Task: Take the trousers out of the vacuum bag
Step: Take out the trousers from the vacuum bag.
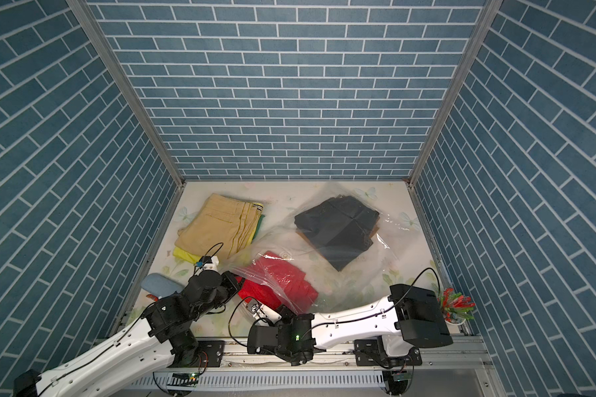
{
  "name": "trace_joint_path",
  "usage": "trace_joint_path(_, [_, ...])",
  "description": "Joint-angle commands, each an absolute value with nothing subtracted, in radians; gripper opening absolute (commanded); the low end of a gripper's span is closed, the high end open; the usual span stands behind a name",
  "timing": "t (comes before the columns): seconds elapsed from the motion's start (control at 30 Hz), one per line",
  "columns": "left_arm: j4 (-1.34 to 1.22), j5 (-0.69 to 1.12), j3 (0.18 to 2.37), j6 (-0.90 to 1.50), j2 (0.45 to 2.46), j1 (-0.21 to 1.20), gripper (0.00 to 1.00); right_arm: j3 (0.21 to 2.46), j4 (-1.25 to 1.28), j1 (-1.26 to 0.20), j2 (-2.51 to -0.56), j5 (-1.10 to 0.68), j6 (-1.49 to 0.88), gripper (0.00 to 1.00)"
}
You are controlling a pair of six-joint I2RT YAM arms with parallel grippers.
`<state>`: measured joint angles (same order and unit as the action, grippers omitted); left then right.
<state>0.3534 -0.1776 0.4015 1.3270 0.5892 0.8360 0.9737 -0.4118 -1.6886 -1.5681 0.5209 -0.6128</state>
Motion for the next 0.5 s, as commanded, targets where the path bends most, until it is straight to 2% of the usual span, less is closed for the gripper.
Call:
trace_joint_path(0.0, [0.308,-0.183,0.428,1.319,0.584,0.827,0.00,0.996,-0.467,-1.695,-1.634,0.562,-0.759,0.65])
trace_joint_path(0.13, [0.309,-0.181,0.428,1.319,0.582,0.827,0.00,1.038,-0.564,-1.698,-1.735,0.644,-0.882,0.65])
trace_joint_path(0.23, [0.307,-0.179,0.427,1.317,0.583,0.825,0.00,1.036,-0.589,-1.699,-1.774,0.687,-0.925,0.59])
trace_joint_path(0.33, [0.285,-0.170,0.418,1.318,0.587,0.825,0.00,1.015,-0.595,-1.692,-1.789,0.727,-0.943,0.48])
trace_joint_path(0.47, [0.201,-0.130,0.377,1.327,0.615,0.825,0.00,0.951,-0.568,-1.667,-1.759,0.767,-0.944,0.25])
